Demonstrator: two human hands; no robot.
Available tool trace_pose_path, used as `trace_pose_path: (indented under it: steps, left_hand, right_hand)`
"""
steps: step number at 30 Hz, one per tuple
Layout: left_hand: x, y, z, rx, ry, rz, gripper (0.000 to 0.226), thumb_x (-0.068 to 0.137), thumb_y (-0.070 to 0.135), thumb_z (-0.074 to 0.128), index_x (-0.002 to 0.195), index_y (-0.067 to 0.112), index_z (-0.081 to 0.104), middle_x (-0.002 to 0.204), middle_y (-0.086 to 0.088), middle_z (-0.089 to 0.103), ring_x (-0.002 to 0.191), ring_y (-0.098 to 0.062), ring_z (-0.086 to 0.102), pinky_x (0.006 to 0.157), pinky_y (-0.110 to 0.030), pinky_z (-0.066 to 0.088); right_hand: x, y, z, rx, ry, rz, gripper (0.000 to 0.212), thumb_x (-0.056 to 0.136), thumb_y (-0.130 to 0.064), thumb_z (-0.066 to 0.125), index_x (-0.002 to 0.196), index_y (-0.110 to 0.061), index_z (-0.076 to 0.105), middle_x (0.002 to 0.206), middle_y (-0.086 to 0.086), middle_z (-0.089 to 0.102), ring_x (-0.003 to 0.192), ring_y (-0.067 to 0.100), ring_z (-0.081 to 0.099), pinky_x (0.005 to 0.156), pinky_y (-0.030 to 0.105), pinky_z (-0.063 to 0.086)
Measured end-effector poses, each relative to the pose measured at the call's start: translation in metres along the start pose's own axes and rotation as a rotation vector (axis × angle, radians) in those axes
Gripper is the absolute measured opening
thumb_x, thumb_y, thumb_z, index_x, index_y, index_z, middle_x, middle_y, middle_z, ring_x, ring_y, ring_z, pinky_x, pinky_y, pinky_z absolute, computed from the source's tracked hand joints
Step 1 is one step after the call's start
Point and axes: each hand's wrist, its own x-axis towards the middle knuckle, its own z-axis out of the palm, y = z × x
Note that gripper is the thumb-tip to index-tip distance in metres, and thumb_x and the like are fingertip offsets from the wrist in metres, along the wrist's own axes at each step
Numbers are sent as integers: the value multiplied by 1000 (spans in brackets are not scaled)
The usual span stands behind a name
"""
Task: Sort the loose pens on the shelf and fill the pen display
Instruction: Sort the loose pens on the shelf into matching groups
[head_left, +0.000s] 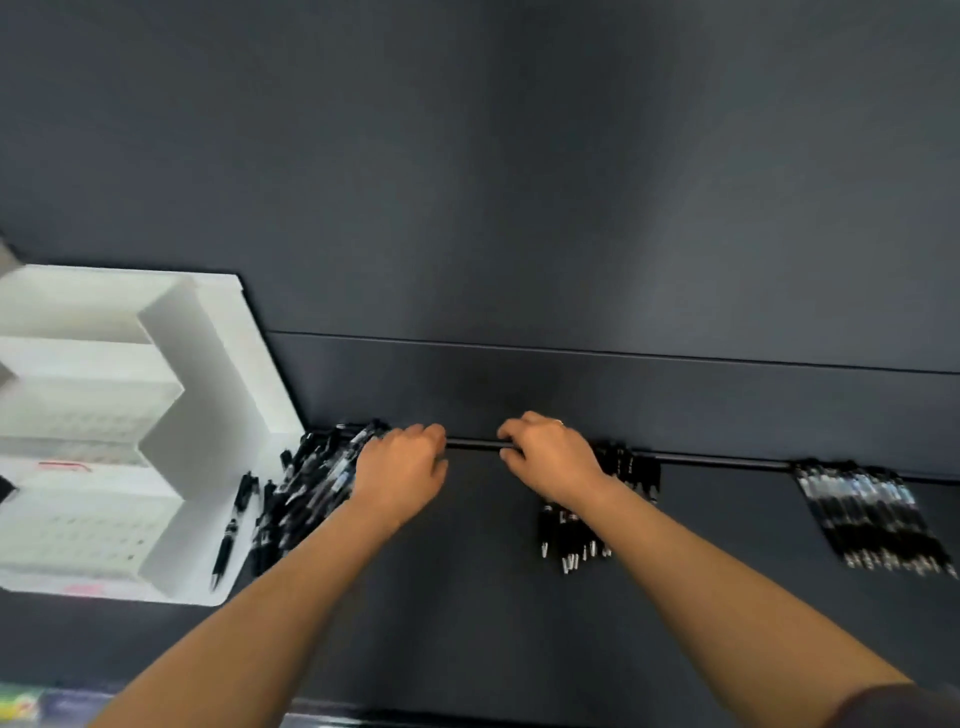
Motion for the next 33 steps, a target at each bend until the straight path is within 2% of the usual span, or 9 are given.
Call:
trace_pose_path:
  steps: [5,10,17,21,24,28,29,31,33]
  left_hand:
    - [-20,-80,0,-17,-37,-95,21,92,31,47,108,20,54,114,0,60,110,-24,55,83,-35,44]
    - [-33,-125,3,-21,-61,-130,21,93,29,44,109,21,55,111,0,60,106,-23,56,83,-34,43]
    - [-41,-141,15,-95,-97,-153,14,91,27,45,99,20,54,104,1,60,101,-22,56,78,-35,42]
    - [-43,-140,17,-88,-117,-149,16,91,28,46,103,21,54,110,1,60,107,-23,54,81,-33,42]
    - [-41,-138,17,-82,-138,-135,20,91,29,46,107,22,56,117,2,58,113,-22,50,87,-32,40]
    - [-33,-125,24,0,-182,-77,27,92,33,47,116,23,57,125,2,54,121,-21,45,95,-34,37]
    - [-30,-121,26,35,-200,-62,29,93,33,47,118,23,57,126,0,53,123,-22,43,97,-35,35]
    - [-26,-113,32,112,-217,-45,30,93,31,47,119,19,56,127,-2,51,124,-25,42,98,-37,34]
    - [-23,-106,37,177,-209,-46,31,92,28,49,121,16,54,127,-4,51,121,-27,45,97,-38,34]
  right_hand:
    - [24,-65,27,11,-108,-22,33,97,-31,46,127,-21,53,122,4,54,110,27,54,90,40,47]
    - [42,-103,46,34,-203,-20,33,96,-30,48,127,-21,54,125,5,53,112,27,55,90,41,48]
    - [56,-128,70,-8,-383,-40,34,97,-29,47,130,-26,52,126,6,52,118,27,50,91,36,44]
    - [60,-136,84,-25,-488,-58,26,96,-28,46,121,-25,55,125,9,54,117,28,50,89,35,43]
    - [60,-138,91,-20,-476,-24,18,96,-25,45,108,-19,57,118,12,58,107,32,55,79,34,43]
    - [61,-128,90,-34,-443,77,7,93,-25,50,93,-18,54,115,13,59,106,32,56,76,31,42]
    - [60,-125,89,-35,-430,101,4,92,-20,51,93,-17,54,115,14,59,106,33,57,76,31,43]
    - [58,-121,87,-14,-404,142,12,88,-10,49,97,-13,57,114,15,59,105,34,58,78,32,45]
    - [54,-116,86,14,-404,158,11,87,-7,48,94,-13,55,112,15,59,104,34,58,77,31,45]
